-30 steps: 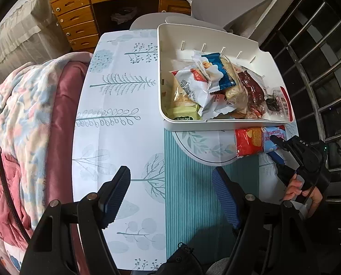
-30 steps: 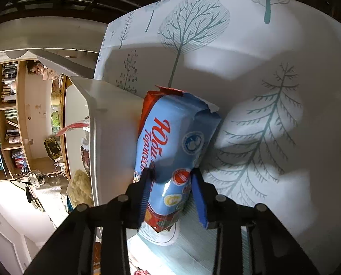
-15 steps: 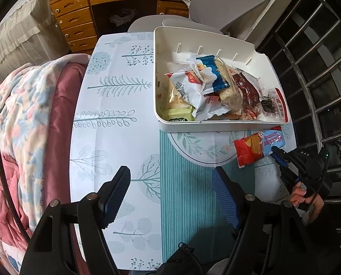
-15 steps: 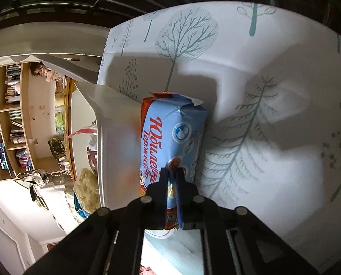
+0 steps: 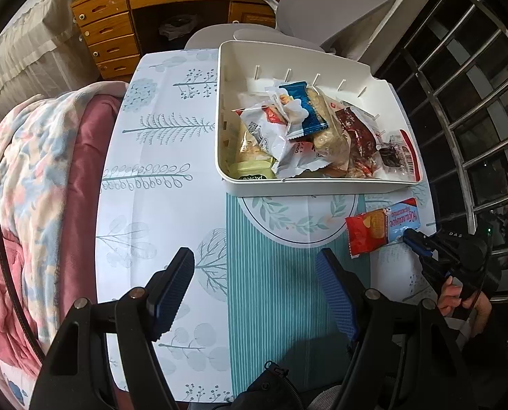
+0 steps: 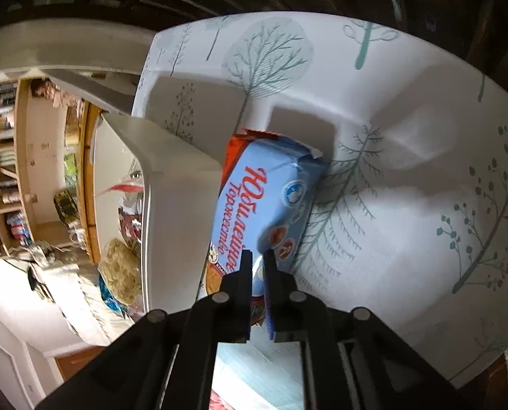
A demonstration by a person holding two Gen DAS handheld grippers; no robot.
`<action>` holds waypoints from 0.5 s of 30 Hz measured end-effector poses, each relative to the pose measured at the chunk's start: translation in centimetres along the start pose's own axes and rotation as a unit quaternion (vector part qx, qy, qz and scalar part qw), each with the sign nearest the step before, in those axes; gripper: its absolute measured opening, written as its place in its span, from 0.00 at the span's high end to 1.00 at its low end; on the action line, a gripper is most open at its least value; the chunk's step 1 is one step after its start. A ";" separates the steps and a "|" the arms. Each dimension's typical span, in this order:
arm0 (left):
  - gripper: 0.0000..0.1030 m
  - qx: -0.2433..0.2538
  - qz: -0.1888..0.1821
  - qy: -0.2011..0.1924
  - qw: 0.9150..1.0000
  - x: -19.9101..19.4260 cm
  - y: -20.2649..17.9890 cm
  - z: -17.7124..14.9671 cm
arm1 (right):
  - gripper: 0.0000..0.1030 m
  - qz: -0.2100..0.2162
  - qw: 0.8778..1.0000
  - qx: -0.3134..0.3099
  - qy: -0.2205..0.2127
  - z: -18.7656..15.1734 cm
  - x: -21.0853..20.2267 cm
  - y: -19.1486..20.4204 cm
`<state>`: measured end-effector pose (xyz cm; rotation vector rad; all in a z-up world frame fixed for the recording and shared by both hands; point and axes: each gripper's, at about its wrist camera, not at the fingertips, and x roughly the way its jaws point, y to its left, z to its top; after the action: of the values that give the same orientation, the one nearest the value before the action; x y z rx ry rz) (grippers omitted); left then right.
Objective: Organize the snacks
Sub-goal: 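Lift the biscuit pack with the right gripper up over the tray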
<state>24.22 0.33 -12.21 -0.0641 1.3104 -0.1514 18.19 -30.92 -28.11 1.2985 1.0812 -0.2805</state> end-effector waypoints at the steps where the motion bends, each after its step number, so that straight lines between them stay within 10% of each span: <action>1: 0.30 0.001 -0.001 0.000 1.000 0.0 0.0 0.0 | 0.80 -0.012 1.000 -0.007 0.006 0.0 0.3 0.4; 4: 0.30 0.003 -0.001 0.000 1.000 0.0 -0.1 0.0 | 0.60 -0.029 1.000 -0.008 0.007 -0.2 0.8 0.8; 15: 0.30 -0.004 0.019 0.021 1.000 1.3 0.8 0.0 | 0.35 -0.081 0.996 -0.031 -0.003 -0.6 3.3 3.1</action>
<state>24.57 0.89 -13.52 -0.0439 1.3535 -0.1162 21.77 -28.18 -28.59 1.1570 1.1840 -0.3688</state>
